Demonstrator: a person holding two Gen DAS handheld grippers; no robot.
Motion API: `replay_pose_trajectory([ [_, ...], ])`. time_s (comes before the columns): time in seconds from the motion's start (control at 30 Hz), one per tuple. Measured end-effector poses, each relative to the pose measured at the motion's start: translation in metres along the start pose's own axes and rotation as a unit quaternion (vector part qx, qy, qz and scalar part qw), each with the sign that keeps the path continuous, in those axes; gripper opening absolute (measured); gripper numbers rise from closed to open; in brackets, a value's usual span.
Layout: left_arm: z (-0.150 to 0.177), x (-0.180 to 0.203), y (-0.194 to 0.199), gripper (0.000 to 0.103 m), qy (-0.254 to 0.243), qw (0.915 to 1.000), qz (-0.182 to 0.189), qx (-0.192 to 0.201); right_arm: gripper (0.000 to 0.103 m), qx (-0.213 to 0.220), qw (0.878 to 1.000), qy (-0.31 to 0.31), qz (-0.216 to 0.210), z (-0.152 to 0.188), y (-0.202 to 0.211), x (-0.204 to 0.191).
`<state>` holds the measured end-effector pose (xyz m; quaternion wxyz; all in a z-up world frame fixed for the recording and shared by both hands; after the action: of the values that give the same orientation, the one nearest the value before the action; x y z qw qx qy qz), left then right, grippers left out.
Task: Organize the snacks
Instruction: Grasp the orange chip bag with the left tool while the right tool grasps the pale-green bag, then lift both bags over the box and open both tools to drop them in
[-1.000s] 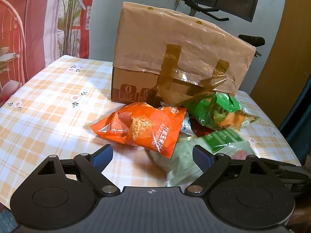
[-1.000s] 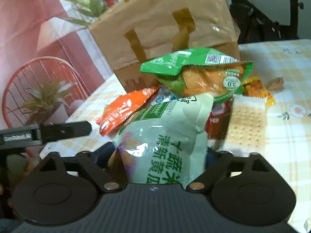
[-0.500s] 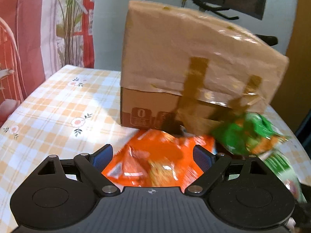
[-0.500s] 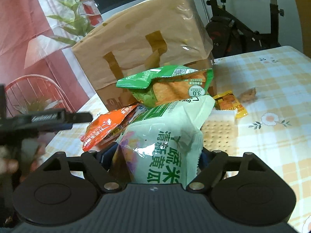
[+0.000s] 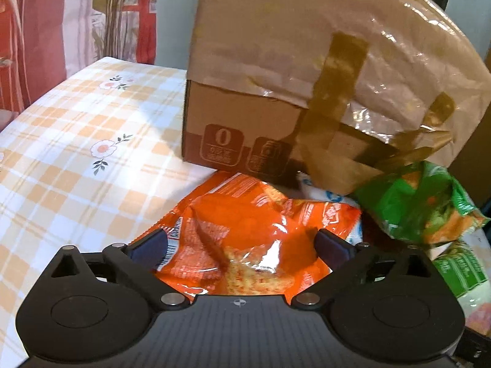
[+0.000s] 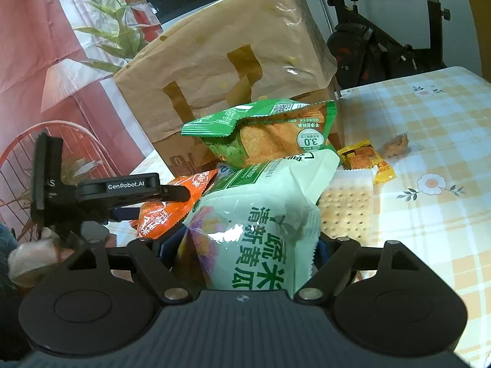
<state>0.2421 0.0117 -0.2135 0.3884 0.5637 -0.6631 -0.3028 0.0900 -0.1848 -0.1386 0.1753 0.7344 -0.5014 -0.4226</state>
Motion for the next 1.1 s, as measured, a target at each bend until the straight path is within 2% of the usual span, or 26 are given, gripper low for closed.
replay_pose_trajectory([
  [0.07, 0.002, 0.001, -0.001, 0.103, -0.013, 0.9999, -0.004, 0.005, 0.082, 0.000, 1.000, -0.002, -0.002, 0.000, 0.000, 0.001],
  [0.13, 0.004, 0.000, 0.002, 0.098, -0.018, 0.9998, -0.005, 0.012, 0.082, 0.000, 1.000, -0.004, -0.004, 0.000, -0.001, 0.002],
  [0.2, 0.005, 0.000, 0.010, 0.081, -0.026, 0.9994, -0.006, 0.023, 0.082, 0.000, 1.000, -0.004, -0.003, 0.000, -0.001, 0.001],
  [0.33, 0.015, 0.002, 0.026, 0.071, -0.048, 0.9982, 0.010, 0.035, 0.082, 0.000, 1.000, 0.000, -0.002, -0.001, 0.000, 0.000],
  [0.5, 0.029, 0.005, 0.049, 0.070, -0.056, 0.9967, 0.018, 0.056, 0.082, 0.001, 1.000, 0.004, -0.001, 0.000, 0.000, -0.001],
  [0.67, 0.033, 0.009, 0.067, 0.070, -0.060, 0.9951, 0.007, 0.078, 0.082, 0.001, 1.000, 0.008, -0.001, 0.000, 0.003, -0.003],
  [1.1, 0.042, -0.002, 0.091, 0.071, -0.051, 0.9948, 0.008, 0.088, 0.081, 0.012, 1.000, 0.019, 0.007, 0.000, 0.012, -0.009],
])
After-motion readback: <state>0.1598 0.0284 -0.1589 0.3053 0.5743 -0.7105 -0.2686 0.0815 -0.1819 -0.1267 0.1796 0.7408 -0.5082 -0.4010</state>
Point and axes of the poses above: each gripper's, at about its wrist camera, not at the fingertips, and y roughly against the way its jaws point, x to its right, z to its underside, the point moved 4 cm from there along -y, roughly the way its jaws point, and after that the axes turned 13 degrees about -x, right-handed, at the moved point
